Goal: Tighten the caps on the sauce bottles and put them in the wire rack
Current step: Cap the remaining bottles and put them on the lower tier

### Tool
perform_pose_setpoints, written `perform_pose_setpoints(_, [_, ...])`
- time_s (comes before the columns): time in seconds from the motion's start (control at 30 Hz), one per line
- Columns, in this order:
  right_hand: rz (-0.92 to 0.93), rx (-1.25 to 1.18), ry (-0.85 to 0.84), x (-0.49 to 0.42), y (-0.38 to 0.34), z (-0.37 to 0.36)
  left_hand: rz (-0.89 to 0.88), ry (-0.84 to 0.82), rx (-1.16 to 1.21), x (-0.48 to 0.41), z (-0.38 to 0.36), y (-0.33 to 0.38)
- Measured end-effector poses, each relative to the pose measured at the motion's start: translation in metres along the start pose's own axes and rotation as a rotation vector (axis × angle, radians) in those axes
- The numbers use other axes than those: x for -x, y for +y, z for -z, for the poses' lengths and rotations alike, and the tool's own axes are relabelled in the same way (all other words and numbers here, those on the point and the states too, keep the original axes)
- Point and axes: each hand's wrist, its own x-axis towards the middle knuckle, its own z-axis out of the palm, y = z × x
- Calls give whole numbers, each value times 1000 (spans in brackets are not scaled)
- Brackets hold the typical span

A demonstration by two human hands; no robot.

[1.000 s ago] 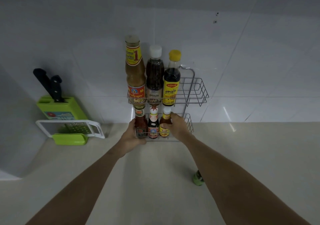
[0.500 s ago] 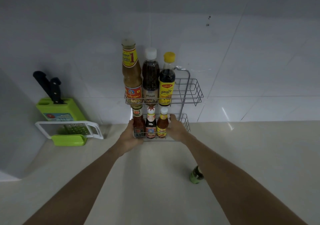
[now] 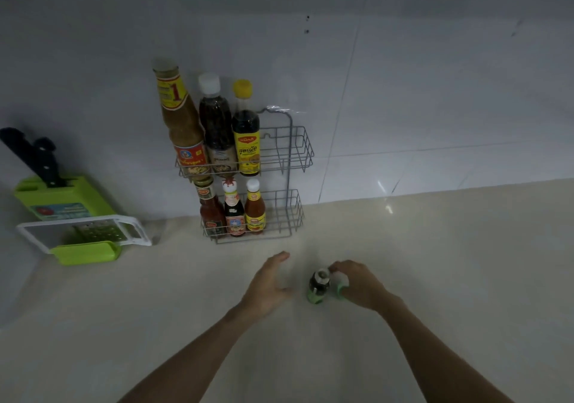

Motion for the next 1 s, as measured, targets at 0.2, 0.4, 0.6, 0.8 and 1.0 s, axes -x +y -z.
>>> perform_pose_setpoints(0.2, [-91,19,92,19,19,-45,12,-138,-69,-11,-47,13])
perform_pose_setpoints(0.4, [-50,-316,283,24,9,-20,-15,42,4,-17,-62,11])
perform_pose_setpoints(0.6, [257,-250,338,25,-20,35,-52,166,67,-11,-52,18])
perform_pose_setpoints(0.8, [501,-131,227,30,-55,74,-89,210,110,1,-22,33])
perform_pose_setpoints(1.0, [548,-88,103,37,-76,96,-49,85,194,20,4,40])
